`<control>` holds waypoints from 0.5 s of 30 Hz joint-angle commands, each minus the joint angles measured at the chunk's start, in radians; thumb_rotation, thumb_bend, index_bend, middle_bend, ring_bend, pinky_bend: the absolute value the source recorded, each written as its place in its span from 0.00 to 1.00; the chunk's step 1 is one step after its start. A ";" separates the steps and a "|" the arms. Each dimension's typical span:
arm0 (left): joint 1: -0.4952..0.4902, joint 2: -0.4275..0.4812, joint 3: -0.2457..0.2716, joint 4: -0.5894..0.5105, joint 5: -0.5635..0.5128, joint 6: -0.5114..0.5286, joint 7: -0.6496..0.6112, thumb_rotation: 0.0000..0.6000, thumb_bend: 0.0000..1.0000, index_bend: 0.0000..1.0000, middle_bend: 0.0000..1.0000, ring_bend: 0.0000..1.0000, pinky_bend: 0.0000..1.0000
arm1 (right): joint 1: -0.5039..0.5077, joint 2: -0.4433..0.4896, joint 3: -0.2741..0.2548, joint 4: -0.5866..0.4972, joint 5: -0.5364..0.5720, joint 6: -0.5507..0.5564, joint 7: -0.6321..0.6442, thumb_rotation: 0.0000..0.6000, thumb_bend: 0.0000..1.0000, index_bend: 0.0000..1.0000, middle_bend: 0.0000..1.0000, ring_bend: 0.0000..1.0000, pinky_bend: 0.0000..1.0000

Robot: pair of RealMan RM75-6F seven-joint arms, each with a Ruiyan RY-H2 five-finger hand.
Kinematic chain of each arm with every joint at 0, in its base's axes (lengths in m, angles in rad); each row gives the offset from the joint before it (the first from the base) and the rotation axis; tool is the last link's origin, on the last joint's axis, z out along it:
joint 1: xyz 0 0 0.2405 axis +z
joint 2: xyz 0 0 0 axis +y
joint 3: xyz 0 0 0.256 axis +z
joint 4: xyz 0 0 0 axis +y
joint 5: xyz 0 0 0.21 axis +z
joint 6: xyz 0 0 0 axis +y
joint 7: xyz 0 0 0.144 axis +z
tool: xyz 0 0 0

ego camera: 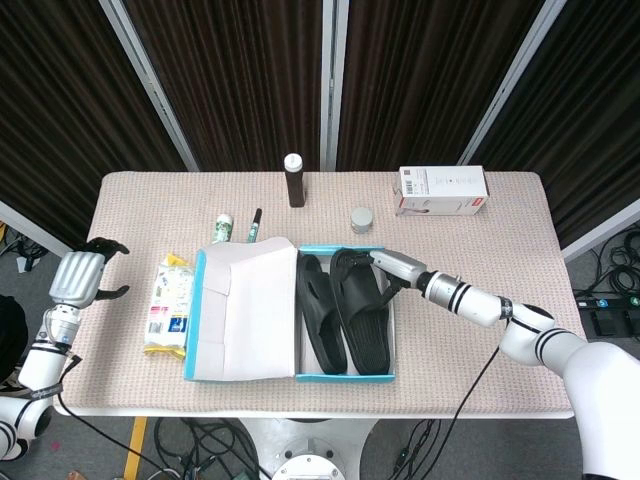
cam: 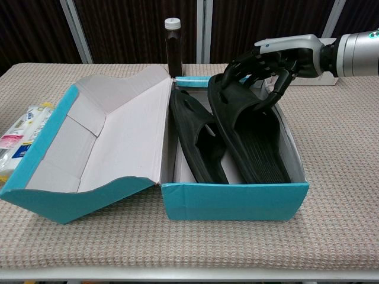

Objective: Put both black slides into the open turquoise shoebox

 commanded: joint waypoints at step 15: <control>-0.006 0.007 -0.004 -0.018 0.001 0.001 0.000 1.00 0.13 0.35 0.31 0.22 0.32 | -0.020 0.040 0.046 -0.055 0.055 0.065 -0.031 1.00 0.00 0.13 0.19 0.07 0.21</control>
